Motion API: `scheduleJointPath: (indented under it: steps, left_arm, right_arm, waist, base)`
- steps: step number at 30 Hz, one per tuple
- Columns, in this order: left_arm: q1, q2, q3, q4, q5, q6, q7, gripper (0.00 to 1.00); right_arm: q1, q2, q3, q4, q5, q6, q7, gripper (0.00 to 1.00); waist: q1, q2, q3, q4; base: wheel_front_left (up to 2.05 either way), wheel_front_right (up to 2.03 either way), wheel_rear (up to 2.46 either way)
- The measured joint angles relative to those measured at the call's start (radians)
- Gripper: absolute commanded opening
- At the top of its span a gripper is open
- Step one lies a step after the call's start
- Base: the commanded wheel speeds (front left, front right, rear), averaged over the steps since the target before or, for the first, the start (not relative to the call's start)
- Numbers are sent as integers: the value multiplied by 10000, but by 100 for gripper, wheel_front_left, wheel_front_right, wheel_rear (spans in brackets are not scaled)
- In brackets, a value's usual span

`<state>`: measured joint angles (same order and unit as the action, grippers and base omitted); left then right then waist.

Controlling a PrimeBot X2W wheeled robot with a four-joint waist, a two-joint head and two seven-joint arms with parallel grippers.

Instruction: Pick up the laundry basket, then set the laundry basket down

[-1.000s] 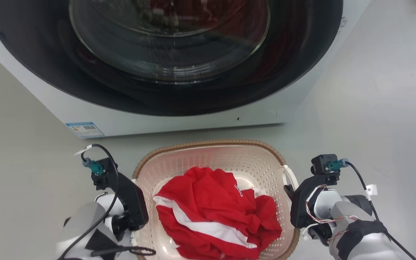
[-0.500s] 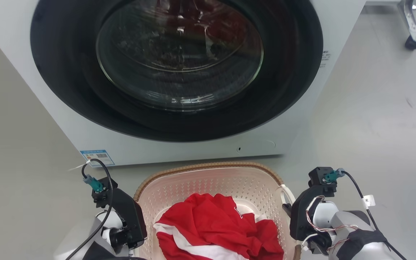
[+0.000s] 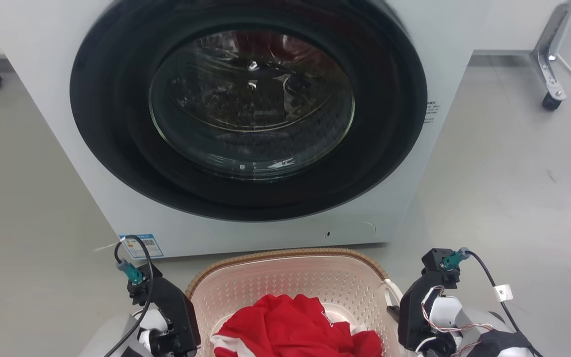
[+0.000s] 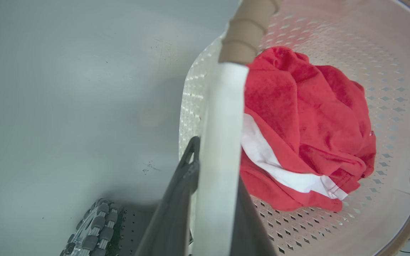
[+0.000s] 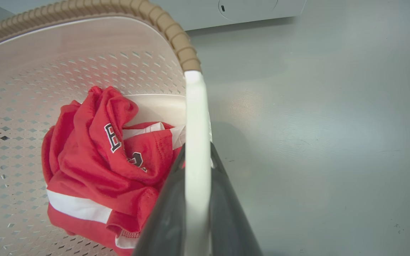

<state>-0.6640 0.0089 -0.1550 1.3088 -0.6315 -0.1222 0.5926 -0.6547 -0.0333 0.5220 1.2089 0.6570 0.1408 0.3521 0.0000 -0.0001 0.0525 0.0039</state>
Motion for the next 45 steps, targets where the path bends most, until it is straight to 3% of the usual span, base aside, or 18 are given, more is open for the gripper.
scheduleJointPath:
  steps: [45]
  left_arm:
    - [472, 84, -86, 19, -311, 79, 441, 0]
  right_arm:
    - [296, -19, 416, -71, 920, -10, 872, 0]
  waist:
    - [0, 1, -651, -85]
  base:
    - [0, 0, 0]
